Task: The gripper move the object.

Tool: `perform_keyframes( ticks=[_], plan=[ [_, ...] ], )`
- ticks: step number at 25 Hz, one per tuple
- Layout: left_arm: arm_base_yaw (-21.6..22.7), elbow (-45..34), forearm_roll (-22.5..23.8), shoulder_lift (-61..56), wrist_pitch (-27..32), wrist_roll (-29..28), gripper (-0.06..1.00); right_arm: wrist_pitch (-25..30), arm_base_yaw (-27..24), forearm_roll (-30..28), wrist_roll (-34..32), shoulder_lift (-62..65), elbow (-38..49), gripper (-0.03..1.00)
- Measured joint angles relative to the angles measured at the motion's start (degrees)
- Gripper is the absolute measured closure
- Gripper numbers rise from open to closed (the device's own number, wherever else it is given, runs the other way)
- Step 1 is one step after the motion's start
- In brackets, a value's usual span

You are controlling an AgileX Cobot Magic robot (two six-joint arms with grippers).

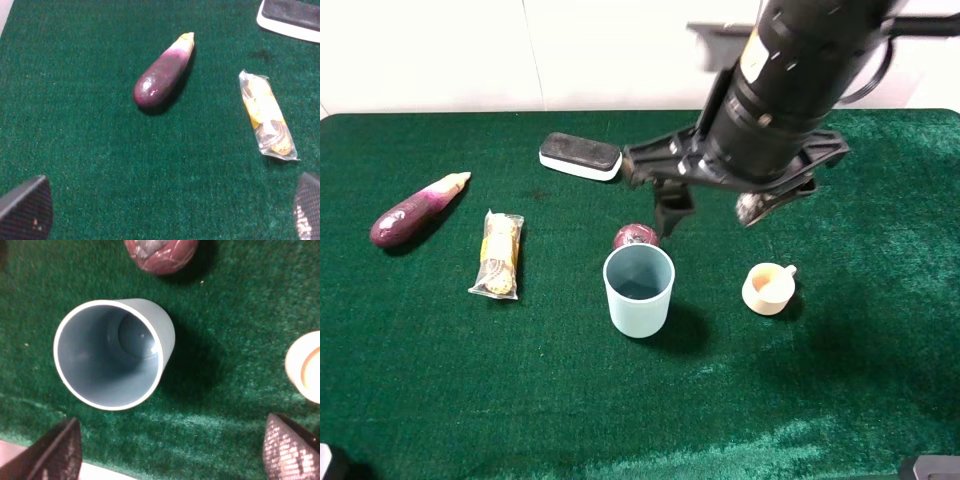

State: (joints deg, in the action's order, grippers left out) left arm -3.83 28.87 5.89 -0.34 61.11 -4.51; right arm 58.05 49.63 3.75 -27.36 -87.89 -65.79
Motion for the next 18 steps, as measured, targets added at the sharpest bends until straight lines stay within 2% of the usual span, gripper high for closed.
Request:
perform_keyframes(
  ticks=[5,12,18],
  plan=[
    [0.0,0.0,0.0,0.0,0.0,0.0,-0.03,1.81,-0.88,-0.67,-1.18,4.05,-0.11,0.41],
    [0.0,0.0,0.0,0.0,0.0,0.0,-0.03,8.56,-1.99,-2.25,-1.28,5.1,-5.34,0.41],
    [0.0,0.0,0.0,0.0,0.0,0.0,-0.03,9.55,-1.99,-2.79,-1.1,5.1,-6.89,0.41]
  ],
)
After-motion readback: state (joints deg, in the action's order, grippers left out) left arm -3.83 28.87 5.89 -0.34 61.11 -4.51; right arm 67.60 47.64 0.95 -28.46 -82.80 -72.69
